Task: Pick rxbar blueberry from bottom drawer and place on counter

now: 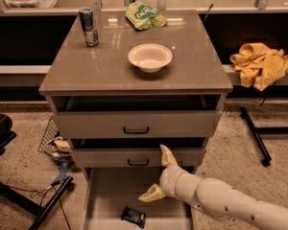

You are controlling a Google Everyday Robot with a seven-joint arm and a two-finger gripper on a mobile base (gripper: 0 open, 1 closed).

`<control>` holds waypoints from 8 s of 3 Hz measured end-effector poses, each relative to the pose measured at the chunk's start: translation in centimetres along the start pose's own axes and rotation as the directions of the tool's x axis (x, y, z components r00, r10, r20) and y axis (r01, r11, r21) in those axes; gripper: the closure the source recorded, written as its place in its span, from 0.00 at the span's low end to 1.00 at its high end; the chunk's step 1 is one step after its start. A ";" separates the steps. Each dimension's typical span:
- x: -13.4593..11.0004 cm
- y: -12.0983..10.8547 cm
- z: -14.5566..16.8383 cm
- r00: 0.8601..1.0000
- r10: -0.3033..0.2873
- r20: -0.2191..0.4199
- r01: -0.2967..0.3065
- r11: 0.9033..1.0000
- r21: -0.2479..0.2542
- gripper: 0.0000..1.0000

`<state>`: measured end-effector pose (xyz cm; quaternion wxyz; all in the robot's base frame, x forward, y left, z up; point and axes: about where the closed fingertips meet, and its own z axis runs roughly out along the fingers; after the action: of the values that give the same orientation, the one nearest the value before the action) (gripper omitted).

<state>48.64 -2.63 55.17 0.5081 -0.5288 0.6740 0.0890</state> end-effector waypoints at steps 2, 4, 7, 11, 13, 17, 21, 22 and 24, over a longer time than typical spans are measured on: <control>11.3 10.6 10.9 0.991 0.135 0.002 -0.131 0.964 -0.232 0.00; 11.6 11.3 12.1 0.989 0.148 -0.014 -0.147 0.960 -0.239 0.00; 22.6 17.9 22.2 0.980 0.186 0.066 -0.157 0.937 -0.311 0.00; 27.6 21.9 24.6 0.986 0.051 -0.157 -0.103 0.932 -0.348 0.00; 28.3 24.2 26.5 0.979 0.005 -0.202 -0.087 0.913 -0.399 0.39; 27.7 24.0 26.2 0.980 0.005 -0.201 -0.087 0.912 -0.401 1.00; 20.8 10.1 10.9 0.985 0.173 -0.025 -0.170 0.912 -0.373 1.00; 21.1 6.0 5.6 0.961 0.275 0.017 -0.250 0.896 -0.368 1.00; 19.7 3.2 -1.0 0.943 0.329 0.045 -0.292 0.887 -0.358 1.00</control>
Offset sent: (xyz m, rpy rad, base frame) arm -0.0271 0.0551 -0.2662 0.0901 0.3626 0.1690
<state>46.95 -14.21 38.93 0.4208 -0.4898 0.6961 0.3137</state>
